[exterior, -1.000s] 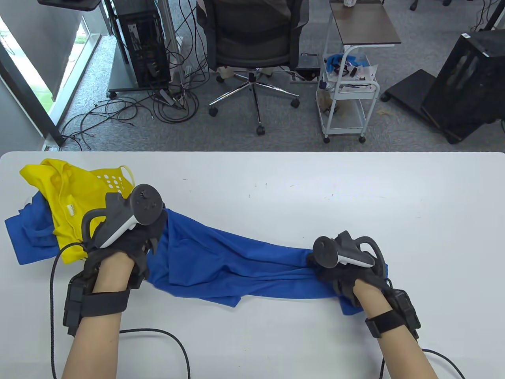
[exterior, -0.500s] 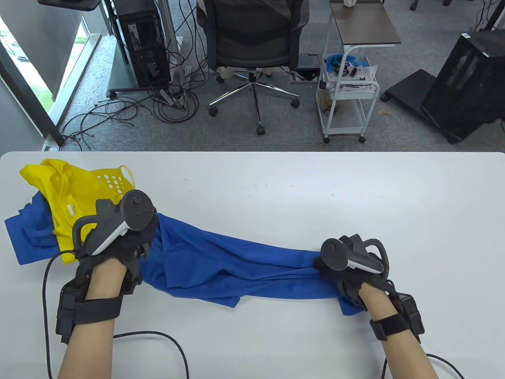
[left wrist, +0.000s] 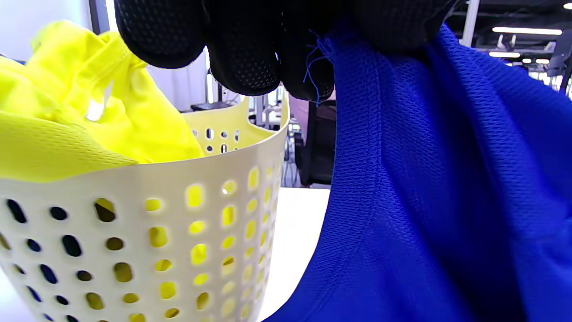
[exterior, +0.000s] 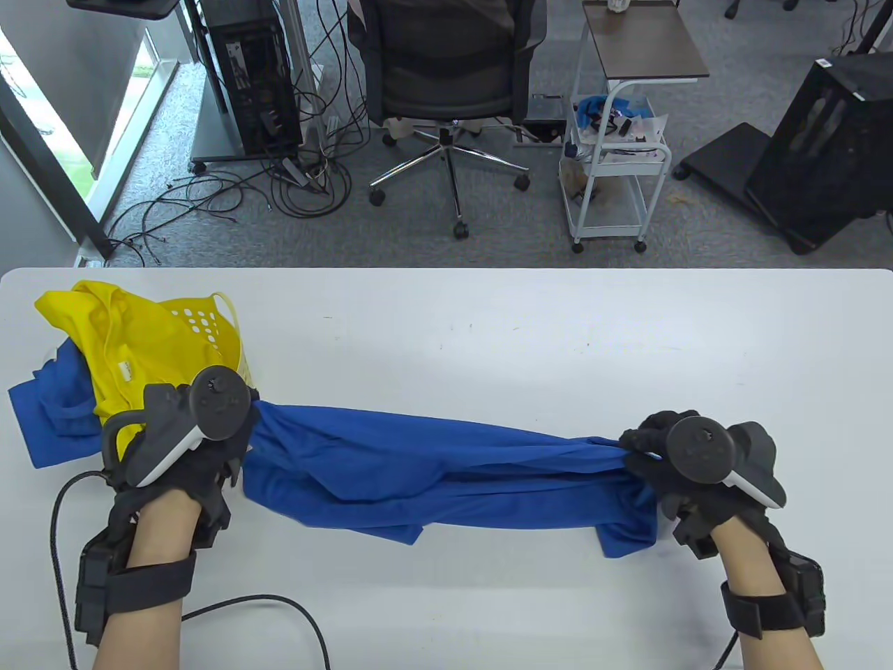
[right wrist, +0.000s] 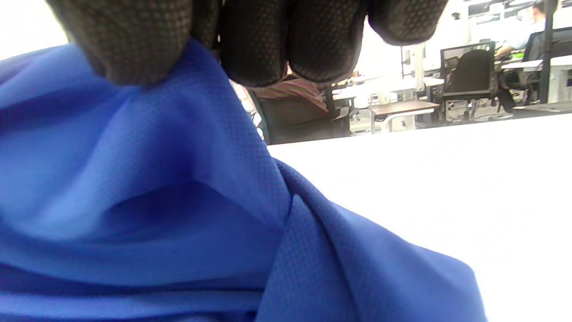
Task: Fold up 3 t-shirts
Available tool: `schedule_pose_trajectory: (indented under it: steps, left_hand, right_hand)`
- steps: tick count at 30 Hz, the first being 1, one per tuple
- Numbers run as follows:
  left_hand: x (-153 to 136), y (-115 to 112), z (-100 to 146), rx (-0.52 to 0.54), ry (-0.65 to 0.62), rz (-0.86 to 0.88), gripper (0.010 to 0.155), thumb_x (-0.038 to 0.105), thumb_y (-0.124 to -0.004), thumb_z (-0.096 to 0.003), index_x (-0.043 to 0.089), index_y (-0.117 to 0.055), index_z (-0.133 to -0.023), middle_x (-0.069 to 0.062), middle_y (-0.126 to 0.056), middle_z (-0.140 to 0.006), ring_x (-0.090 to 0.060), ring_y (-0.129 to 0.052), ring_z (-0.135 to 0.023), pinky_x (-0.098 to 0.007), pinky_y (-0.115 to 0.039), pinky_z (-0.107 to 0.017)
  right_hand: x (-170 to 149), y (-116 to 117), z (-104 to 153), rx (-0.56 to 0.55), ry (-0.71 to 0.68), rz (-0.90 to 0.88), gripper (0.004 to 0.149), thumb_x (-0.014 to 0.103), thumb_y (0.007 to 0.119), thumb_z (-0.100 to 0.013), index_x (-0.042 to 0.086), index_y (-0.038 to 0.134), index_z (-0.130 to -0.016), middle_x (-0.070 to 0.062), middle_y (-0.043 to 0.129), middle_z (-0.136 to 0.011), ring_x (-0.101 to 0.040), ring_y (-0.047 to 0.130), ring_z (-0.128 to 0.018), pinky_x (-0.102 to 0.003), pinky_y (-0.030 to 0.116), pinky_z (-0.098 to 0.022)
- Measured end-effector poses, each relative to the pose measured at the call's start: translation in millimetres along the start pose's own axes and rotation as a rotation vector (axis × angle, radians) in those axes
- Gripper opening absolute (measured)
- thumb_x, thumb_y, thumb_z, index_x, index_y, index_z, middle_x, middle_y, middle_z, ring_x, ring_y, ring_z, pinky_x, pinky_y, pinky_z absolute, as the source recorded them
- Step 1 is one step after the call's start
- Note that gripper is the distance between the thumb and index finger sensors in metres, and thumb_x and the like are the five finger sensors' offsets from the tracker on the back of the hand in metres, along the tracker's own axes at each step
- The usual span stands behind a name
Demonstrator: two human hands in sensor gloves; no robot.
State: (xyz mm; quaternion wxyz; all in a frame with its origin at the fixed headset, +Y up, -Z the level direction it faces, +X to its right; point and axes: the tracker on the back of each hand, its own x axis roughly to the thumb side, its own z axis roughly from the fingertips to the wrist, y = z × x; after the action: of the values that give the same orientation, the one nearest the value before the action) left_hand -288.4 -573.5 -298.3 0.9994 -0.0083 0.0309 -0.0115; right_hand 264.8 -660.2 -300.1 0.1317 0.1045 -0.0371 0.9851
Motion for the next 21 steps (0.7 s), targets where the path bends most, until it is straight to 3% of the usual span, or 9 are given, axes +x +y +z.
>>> schedule_pose_trajectory:
  steps: [5,10,13,16,17,19,20,21]
  left_hand:
    - [9.7,-2.5,13.5,-0.008,-0.056,-0.013,0.042,0.041,-0.067,-0.0456,0.034,-0.081,-0.085,0.003,-0.084,-0.083,-0.022,-0.081,-0.077,-0.042,-0.075,-0.060]
    - [35.4,-6.2,13.9,-0.020,-0.119,-0.052,0.042,0.039,-0.066,-0.0461,0.033,-0.079,-0.086,0.002,-0.083,-0.085,-0.022,-0.079,-0.078,-0.041,-0.073,-0.062]
    - [52.3,-9.2,-4.3,0.008,-0.154,-0.080,0.042,0.040,-0.066,-0.0462,0.034,-0.079,-0.086,0.003,-0.083,-0.085,-0.021,-0.079,-0.078,-0.041,-0.073,-0.062]
    - [70.4,-16.0,-52.6,-0.002,-0.153,-0.079,0.042,0.040,-0.066,-0.0461,0.034,-0.078,-0.086,0.003,-0.082,-0.085,-0.021,-0.078,-0.079,-0.042,-0.072,-0.062]
    - [75.3,-16.0,-79.8,0.003,-0.123,-0.091,0.042,0.040,-0.066,-0.0458,0.034,-0.078,-0.086,0.003,-0.082,-0.085,-0.021,-0.078,-0.079,-0.042,-0.072,-0.062]
    - [74.6,-1.2,-124.1,0.074,0.000,-0.125,0.042,0.040,-0.067,-0.0446,0.036,-0.079,-0.084,0.005,-0.083,-0.084,-0.019,-0.079,-0.078,-0.040,-0.073,-0.062]
    - [70.8,11.5,-137.3,0.131,0.057,-0.131,0.042,0.041,-0.067,-0.0433,0.037,-0.079,-0.083,0.007,-0.083,-0.083,-0.017,-0.081,-0.077,-0.039,-0.075,-0.061]
    - [61.1,38.6,-150.7,0.262,0.147,-0.105,0.041,0.041,-0.066,-0.0429,0.039,-0.078,-0.082,0.008,-0.083,-0.082,-0.016,-0.081,-0.077,-0.038,-0.076,-0.060]
  right_hand:
    - [2.5,-7.0,12.6,0.091,-0.001,-0.006,0.040,0.031,0.077,-0.043,0.018,0.083,-0.081,-0.010,0.085,-0.074,-0.032,0.085,-0.064,-0.054,0.067,-0.057]
    - [8.8,-1.2,7.6,0.198,-0.001,0.062,0.040,0.029,0.074,-0.044,0.016,0.081,-0.082,-0.011,0.084,-0.075,-0.032,0.085,-0.063,-0.053,0.067,-0.057]
    - [3.5,7.8,-15.4,0.295,0.068,0.054,0.040,0.028,0.075,-0.045,0.016,0.081,-0.083,-0.012,0.084,-0.076,-0.034,0.083,-0.066,-0.055,0.065,-0.059]
    - [-7.4,20.9,-66.0,0.362,0.173,0.064,0.040,0.027,0.077,-0.045,0.016,0.083,-0.082,-0.012,0.084,-0.077,-0.035,0.082,-0.067,-0.056,0.062,-0.059]
    - [-10.9,19.4,-99.0,0.303,0.227,0.111,0.040,0.027,0.078,-0.044,0.017,0.084,-0.081,-0.012,0.084,-0.076,-0.035,0.082,-0.067,-0.056,0.062,-0.059]
    - [-11.9,2.7,-134.5,0.165,0.291,0.180,0.040,0.028,0.078,-0.042,0.019,0.084,-0.080,-0.010,0.085,-0.076,-0.033,0.082,-0.066,-0.054,0.062,-0.060]
    - [-10.7,-10.5,-147.3,0.061,0.298,0.217,0.040,0.029,0.077,-0.041,0.020,0.084,-0.079,-0.009,0.085,-0.075,-0.032,0.083,-0.066,-0.053,0.063,-0.059]
    - [-7.5,-36.8,-161.3,-0.130,0.305,0.287,0.040,0.030,0.077,-0.041,0.022,0.084,-0.079,-0.007,0.086,-0.074,-0.030,0.084,-0.066,-0.051,0.064,-0.059]
